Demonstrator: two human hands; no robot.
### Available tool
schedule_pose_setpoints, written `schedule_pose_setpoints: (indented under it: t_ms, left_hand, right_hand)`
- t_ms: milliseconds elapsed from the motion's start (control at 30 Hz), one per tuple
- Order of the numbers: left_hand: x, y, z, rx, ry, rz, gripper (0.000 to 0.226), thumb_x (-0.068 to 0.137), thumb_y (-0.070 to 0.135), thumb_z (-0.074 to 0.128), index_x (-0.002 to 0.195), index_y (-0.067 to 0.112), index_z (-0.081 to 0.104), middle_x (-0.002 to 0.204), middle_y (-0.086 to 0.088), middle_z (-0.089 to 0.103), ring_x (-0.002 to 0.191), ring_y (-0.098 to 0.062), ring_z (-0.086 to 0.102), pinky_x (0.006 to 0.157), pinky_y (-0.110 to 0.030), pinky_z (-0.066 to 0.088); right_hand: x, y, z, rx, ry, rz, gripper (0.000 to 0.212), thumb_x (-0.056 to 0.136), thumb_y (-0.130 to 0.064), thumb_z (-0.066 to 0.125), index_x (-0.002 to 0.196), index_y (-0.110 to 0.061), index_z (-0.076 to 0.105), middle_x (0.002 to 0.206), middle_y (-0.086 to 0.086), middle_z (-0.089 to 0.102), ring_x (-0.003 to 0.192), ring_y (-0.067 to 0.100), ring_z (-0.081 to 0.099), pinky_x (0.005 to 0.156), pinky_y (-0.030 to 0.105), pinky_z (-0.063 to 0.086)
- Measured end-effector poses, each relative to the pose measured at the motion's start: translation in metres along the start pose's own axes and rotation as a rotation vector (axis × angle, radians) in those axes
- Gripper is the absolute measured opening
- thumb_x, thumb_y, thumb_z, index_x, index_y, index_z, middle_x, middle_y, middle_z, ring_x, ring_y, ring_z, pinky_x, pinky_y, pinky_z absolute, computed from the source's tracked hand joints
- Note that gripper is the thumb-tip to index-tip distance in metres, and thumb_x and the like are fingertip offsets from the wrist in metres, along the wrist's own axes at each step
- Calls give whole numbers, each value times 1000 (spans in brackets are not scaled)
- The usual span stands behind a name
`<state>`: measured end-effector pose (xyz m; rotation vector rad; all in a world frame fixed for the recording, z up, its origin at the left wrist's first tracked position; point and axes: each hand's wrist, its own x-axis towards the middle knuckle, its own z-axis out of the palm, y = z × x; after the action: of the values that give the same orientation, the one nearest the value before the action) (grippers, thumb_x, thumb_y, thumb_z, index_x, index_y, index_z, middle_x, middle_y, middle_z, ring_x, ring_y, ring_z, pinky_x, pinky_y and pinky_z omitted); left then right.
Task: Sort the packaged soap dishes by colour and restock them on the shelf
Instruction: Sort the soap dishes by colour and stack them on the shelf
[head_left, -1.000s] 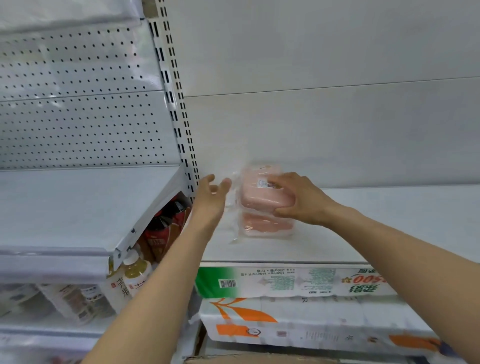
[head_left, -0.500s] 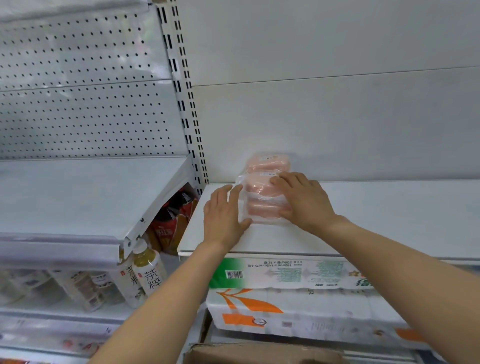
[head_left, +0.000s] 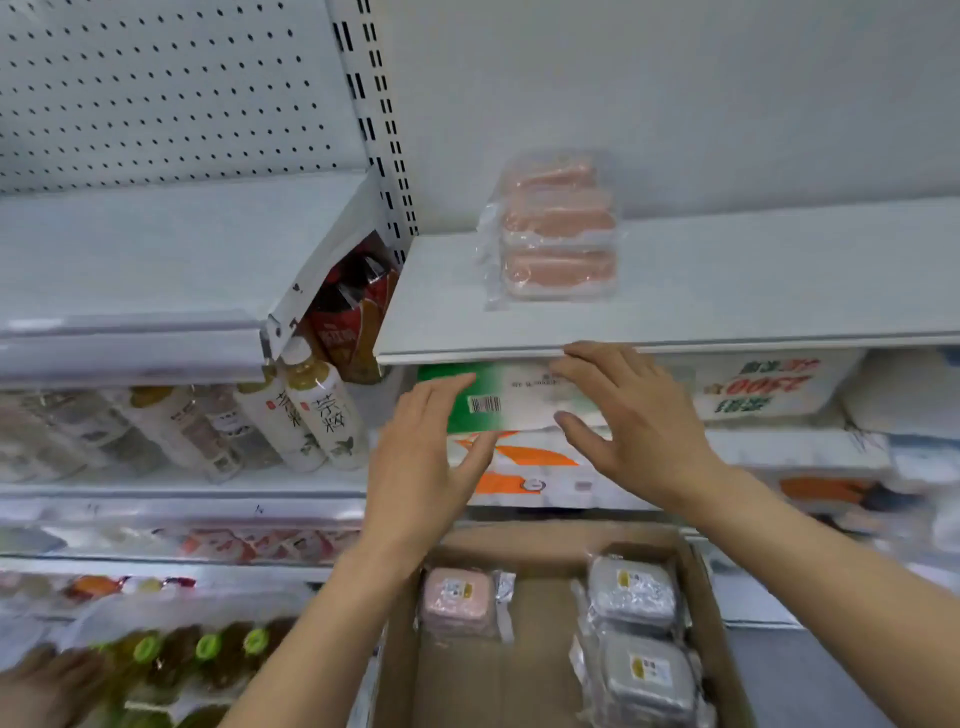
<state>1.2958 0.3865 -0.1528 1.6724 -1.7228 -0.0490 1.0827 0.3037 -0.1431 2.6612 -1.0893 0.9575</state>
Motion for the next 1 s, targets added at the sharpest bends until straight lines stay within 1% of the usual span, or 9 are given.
schedule_pose_setpoints:
  t_ms: [100, 200, 333, 433, 567, 633, 767, 867, 1000]
  left_hand:
    - [-51, -30, 17, -89, -77, -211, 45, 88, 29, 69, 131, 25, 54, 123, 10, 56, 114, -7, 52, 94, -26, 44]
    - [-93, -69, 47, -95, -214, -413, 47, 87, 25, 70, 131, 25, 55, 124, 11, 57, 114, -9, 54, 96, -28, 45]
    - [-140, -121, 102, -106, -414, -606, 41, 87, 24, 69, 126, 22, 58, 127, 5, 58, 118, -17, 57, 95, -25, 43]
    - [-176, -162, 146, -89, -500, -708, 43, 84, 44, 58, 123, 28, 58, 130, 1, 59, 117, -21, 58, 97, -37, 47]
    - [-207, -198, 183, -61, -521, -765, 48, 83, 47, 58, 126, 27, 56, 124, 7, 61, 112, -16, 60, 90, -28, 48]
    - [-215, -210, 195, -75, -528, -801, 51, 89, 30, 65, 136, 19, 49, 132, 3, 57, 120, -16, 55, 95, -23, 40]
    - [-234, -225, 214, -91, -535, -831, 63, 91, 20, 66, 146, 10, 37, 145, -8, 49, 132, -23, 47, 108, -28, 33]
    - [-242, -226, 220, -83, -526, -831, 64, 91, 16, 66, 147, 11, 35, 146, -9, 44, 131, -24, 47, 106, -24, 31]
    - [-238, -224, 229, -57, -557, -853, 62, 93, 14, 61, 148, 10, 31, 148, -12, 37, 132, -29, 44, 110, -32, 32]
  right_hand:
    - [-46, -16, 42, 102, -143, 60, 42, 84, -39, 53, 120, -21, 62, 121, 1, 61, 102, 24, 58, 77, 37, 49]
    - [-85, -27, 96, 152, -425, 128, 49, 82, -45, 49, 124, -23, 60, 122, 0, 60, 104, 25, 61, 75, 39, 51]
    - [-131, -39, 173, 157, -787, 192, 61, 89, -49, 57, 143, -26, 40, 140, -3, 45, 128, 21, 43, 97, 37, 43]
    - [-159, -49, 234, 173, -928, 219, 76, 86, -53, 62, 147, -26, 28, 147, -1, 36, 134, 21, 36, 104, 37, 39]
    - [-182, -62, 313, 153, -978, 237, 91, 79, -52, 70, 148, -24, 19, 149, 4, 29, 136, 24, 31, 103, 40, 39]
    - [-188, -69, 346, 150, -971, 258, 96, 77, -44, 74, 150, -20, 16, 148, 4, 27, 136, 25, 28, 105, 42, 38]
    - [-196, -78, 388, 117, -925, 281, 98, 75, -34, 78, 151, -19, 17, 143, 3, 32, 131, 25, 34, 100, 42, 41]
    - [-204, -71, 386, 90, -886, 285, 91, 73, -37, 78, 146, -19, 27, 134, 5, 43, 121, 27, 42, 93, 40, 43]
    - [-228, -51, 350, 3, -756, 452, 80, 66, -35, 78, 135, -20, 39, 117, 7, 50, 107, 29, 46, 86, 38, 42]
